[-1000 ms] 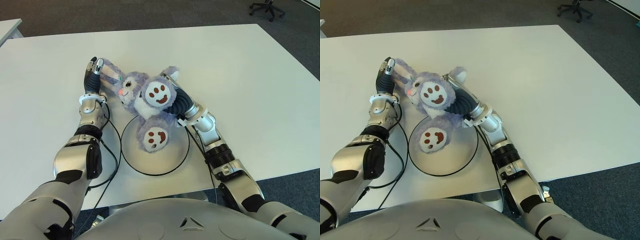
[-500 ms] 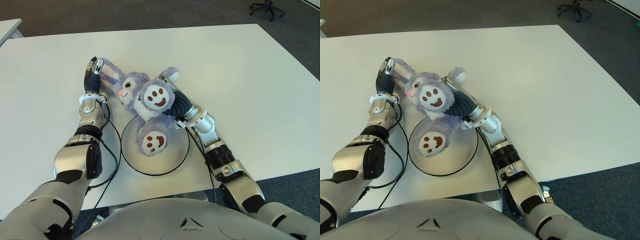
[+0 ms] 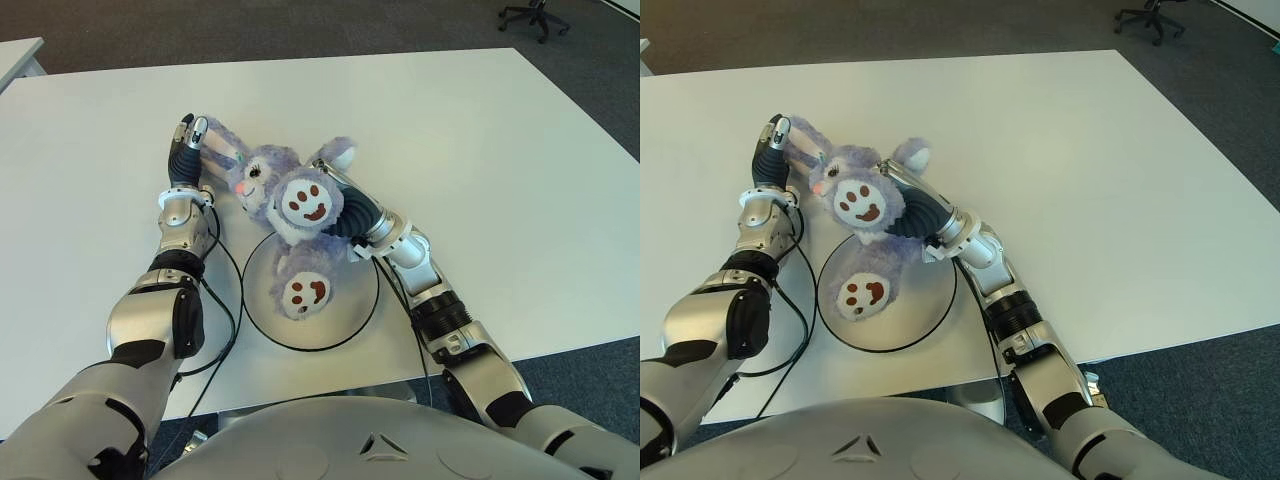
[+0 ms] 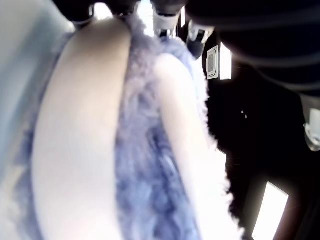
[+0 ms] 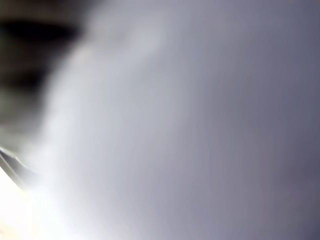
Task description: Put the doll into the plate.
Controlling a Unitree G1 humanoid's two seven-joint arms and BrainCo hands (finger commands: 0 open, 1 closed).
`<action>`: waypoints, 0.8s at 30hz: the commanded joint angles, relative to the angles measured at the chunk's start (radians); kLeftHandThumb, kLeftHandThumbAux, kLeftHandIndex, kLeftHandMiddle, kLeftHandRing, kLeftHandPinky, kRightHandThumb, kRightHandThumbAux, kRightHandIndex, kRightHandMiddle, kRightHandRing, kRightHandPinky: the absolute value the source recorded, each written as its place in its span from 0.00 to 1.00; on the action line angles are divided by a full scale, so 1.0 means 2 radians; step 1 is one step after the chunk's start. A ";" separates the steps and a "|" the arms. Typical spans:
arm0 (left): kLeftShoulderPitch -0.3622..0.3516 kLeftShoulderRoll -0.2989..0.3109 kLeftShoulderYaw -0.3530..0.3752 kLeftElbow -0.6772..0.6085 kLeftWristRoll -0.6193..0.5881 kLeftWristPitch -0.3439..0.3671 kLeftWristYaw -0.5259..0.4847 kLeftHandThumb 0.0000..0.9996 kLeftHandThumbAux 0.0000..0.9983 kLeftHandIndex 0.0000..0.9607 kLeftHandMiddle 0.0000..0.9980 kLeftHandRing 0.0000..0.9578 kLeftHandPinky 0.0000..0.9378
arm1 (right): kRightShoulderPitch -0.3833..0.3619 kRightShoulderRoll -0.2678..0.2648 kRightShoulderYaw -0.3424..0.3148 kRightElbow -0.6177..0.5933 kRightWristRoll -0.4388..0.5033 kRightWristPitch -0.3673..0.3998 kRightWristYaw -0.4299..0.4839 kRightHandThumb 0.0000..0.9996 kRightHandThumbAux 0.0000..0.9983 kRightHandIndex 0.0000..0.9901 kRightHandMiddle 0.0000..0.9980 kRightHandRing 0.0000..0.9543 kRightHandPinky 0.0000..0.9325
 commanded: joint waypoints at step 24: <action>0.049 -0.024 -0.007 0.031 0.005 0.036 0.005 0.00 0.39 0.00 0.09 0.03 0.00 | 0.036 -0.005 0.027 0.048 -0.014 -0.011 0.006 0.74 0.71 0.44 0.83 0.87 0.90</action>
